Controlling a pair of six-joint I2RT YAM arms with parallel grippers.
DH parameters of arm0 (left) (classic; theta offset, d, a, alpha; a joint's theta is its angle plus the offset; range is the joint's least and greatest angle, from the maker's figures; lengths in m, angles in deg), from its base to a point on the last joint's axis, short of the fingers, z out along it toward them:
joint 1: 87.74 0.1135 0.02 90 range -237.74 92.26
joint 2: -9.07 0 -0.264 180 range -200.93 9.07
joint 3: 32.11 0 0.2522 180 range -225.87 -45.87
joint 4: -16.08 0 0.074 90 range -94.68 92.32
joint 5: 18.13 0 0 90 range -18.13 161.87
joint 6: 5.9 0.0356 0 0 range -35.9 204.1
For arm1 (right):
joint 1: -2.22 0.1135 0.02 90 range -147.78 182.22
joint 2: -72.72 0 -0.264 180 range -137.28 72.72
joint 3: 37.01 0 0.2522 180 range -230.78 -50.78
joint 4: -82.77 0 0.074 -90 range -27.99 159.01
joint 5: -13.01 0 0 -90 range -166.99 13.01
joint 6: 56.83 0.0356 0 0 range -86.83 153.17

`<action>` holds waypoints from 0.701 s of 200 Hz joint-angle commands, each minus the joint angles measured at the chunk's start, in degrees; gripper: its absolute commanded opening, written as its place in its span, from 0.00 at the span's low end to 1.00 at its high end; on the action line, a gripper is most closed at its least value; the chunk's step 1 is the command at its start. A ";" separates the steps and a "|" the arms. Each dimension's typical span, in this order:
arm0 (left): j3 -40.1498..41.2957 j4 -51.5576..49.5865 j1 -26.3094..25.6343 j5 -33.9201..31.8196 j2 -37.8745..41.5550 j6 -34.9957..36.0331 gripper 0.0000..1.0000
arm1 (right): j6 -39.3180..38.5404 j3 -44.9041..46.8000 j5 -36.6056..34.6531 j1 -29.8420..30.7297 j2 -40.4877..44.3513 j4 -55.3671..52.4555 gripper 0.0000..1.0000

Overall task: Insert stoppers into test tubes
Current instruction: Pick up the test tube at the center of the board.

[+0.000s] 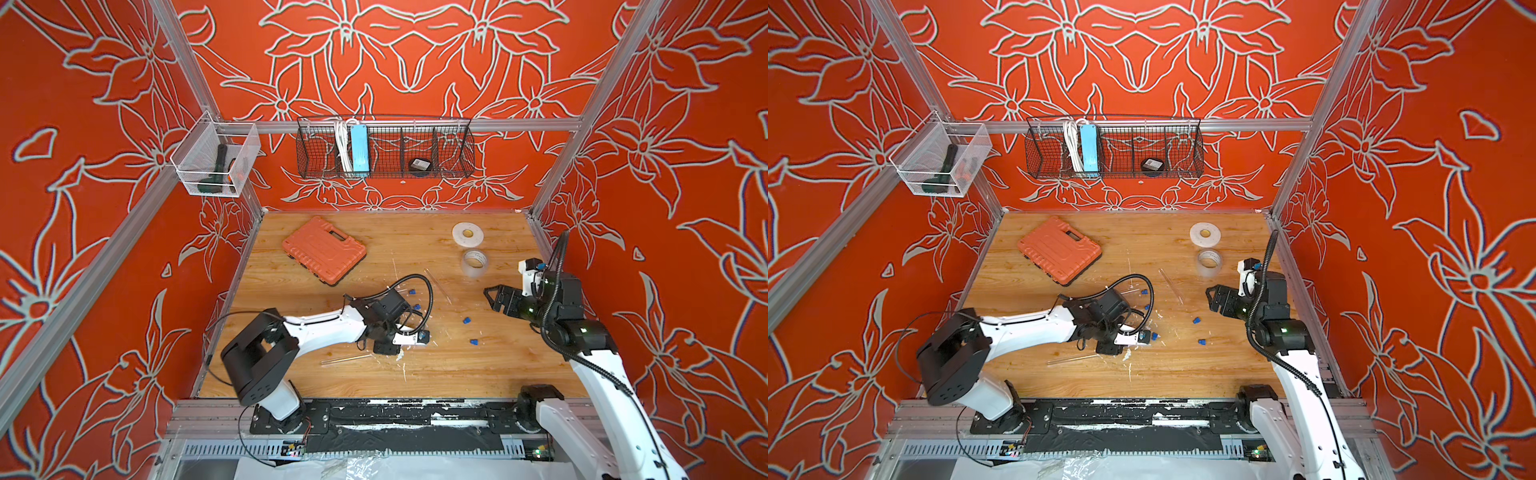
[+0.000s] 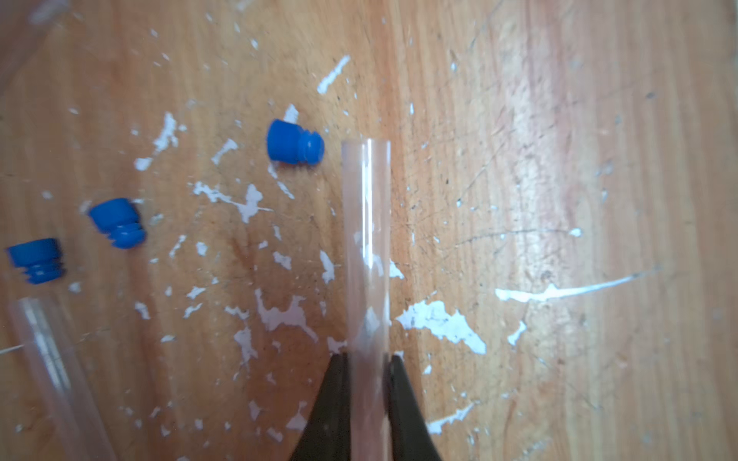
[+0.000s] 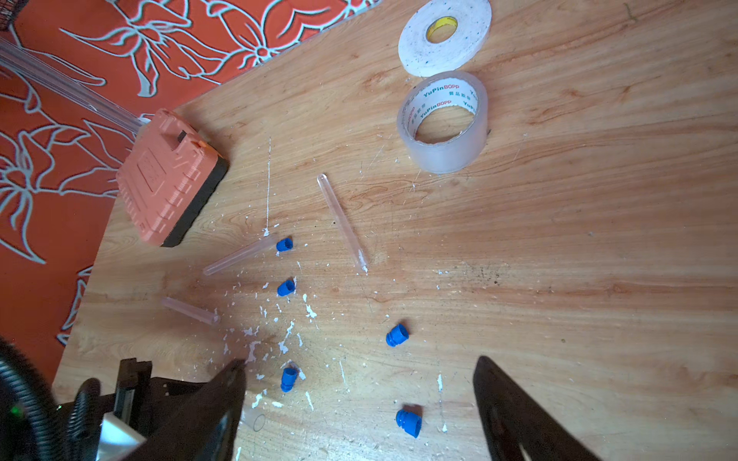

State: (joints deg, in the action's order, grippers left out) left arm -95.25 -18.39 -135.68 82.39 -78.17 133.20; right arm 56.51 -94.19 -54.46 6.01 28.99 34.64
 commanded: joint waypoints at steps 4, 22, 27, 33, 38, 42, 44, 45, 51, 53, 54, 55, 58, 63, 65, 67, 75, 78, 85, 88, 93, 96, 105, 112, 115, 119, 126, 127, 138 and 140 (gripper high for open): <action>2.58 6.36 0.95 3.19 6.22 -4.48 0.14 | 1.01 -1.98 6.79 0.34 0.66 -1.41 0.84; 3.65 8.23 1.27 3.48 9.56 -6.56 0.13 | 1.54 -2.51 11.02 1.07 0.98 -4.01 0.80; 3.80 8.75 1.36 3.73 10.35 -7.13 0.13 | 1.61 -2.59 11.42 1.64 1.14 -4.99 0.79; 4.04 9.45 1.36 4.02 11.24 -7.70 0.13 | 1.74 -2.79 11.72 2.61 1.39 -5.97 0.78; 4.39 10.02 1.36 4.20 11.97 -8.23 0.13 | 1.64 -2.94 11.83 3.54 1.60 -6.92 0.77; 4.66 10.49 1.36 4.26 12.52 -8.52 0.13 | 1.57 -3.11 11.77 4.43 1.75 -7.59 0.77; 4.76 10.71 1.36 4.27 12.77 -8.63 0.13 | 1.48 -3.19 11.82 4.92 1.83 -7.98 0.77; 4.79 10.83 1.36 4.25 12.83 -8.70 0.13 | 1.42 -3.22 11.83 5.18 1.86 -8.16 0.77; 5.14 11.53 1.36 4.18 13.58 -8.96 0.13 | 1.08 -3.55 11.93 6.82 1.84 -9.18 0.77; 5.28 11.80 1.36 4.12 13.76 -9.05 0.13 | 0.86 -3.66 11.93 7.45 1.83 -9.41 0.77; 5.31 11.95 1.36 4.09 13.90 -9.08 0.13 | 0.76 -3.72 11.93 7.76 1.82 -9.58 0.77; 5.38 12.07 1.36 4.03 14.01 -9.10 0.13 | 0.71 -3.79 11.89 8.05 1.81 -9.80 0.77; 5.50 12.43 1.36 3.95 14.29 -9.19 0.13 | 0.50 -3.94 11.78 9.11 1.67 -10.49 0.77; 5.69 13.03 1.36 3.64 14.73 -9.35 0.12 | 0.28 -4.25 11.63 10.79 1.42 -11.31 0.77; 5.74 13.12 1.36 3.63 14.86 -9.37 0.12 | 0.30 -4.42 11.55 11.43 1.31 -11.59 0.77; 5.74 13.32 1.36 3.52 15.03 -9.42 0.12 | 0.31 -4.58 11.50 12.12 1.13 -11.90 0.77; 5.86 13.91 1.36 3.20 15.68 -9.54 0.12 | 0.98 -4.90 11.91 14.32 0.16 -12.25 0.77; 5.88 14.20 1.36 3.12 15.86 -9.62 0.11 | 1.40 -4.98 12.22 15.41 -0.25 -12.11 0.77; 6.03 14.75 1.36 2.79 16.29 -9.70 0.11 | 2.64 -4.98 12.94 17.32 -1.29 -11.15 0.76; 6.05 14.96 1.36 2.82 16.50 -9.72 0.11 | 3.27 -4.93 13.32 18.17 -1.80 -10.46 0.76; 6.09 15.30 1.36 2.66 16.85 -9.81 0.11 | 4.32 -4.76 14.12 19.51 -2.45 -9.07 0.76; 6.21 15.52 1.36 2.57 16.97 -9.81 0.11 | 5.03 -4.67 14.50 20.21 -2.88 -8.07 0.76; 6.51 16.00 1.36 2.39 17.47 -9.74 0.11 | 7.13 -4.49 14.57 22.49 -4.12 -5.37 0.76; 6.79 16.16 1.36 2.19 17.71 -9.60 0.11 | 8.56 -4.53 14.10 24.20 -5.23 -3.31 0.76; 6.89 16.20 1.36 2.14 17.80 -9.49 0.11 | 9.12 -4.56 13.87 24.85 -5.64 -2.46 0.76; 6.98 16.16 1.36 2.04 17.85 -9.34 0.11 | 9.80 -4.57 13.45 25.78 -6.30 -1.35 0.76; 7.06 16.01 1.36 1.81 17.86 -9.20 0.11 | 10.79 -4.86 12.43 27.34 -7.59 0.07 0.76; 7.08 15.98 1.36 1.75 17.92 -9.20 0.11 | 10.91 -4.89 12.31 27.59 -7.77 0.30 0.76; 7.15 15.88 1.36 1.64 17.95 -9.09 0.11 | 12.14 -5.34 11.24 29.59 -9.84 2.52 0.74; 7.23 15.81 1.36 1.64 17.97 -9.11 0.11 | 12.48 -5.40 11.08 29.89 -10.29 2.90 0.74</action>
State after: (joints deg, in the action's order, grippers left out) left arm -88.76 -3.88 -134.55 84.38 -61.02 124.28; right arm 63.61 -97.65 -42.03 32.29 21.74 30.95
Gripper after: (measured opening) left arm 0.116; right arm 0.750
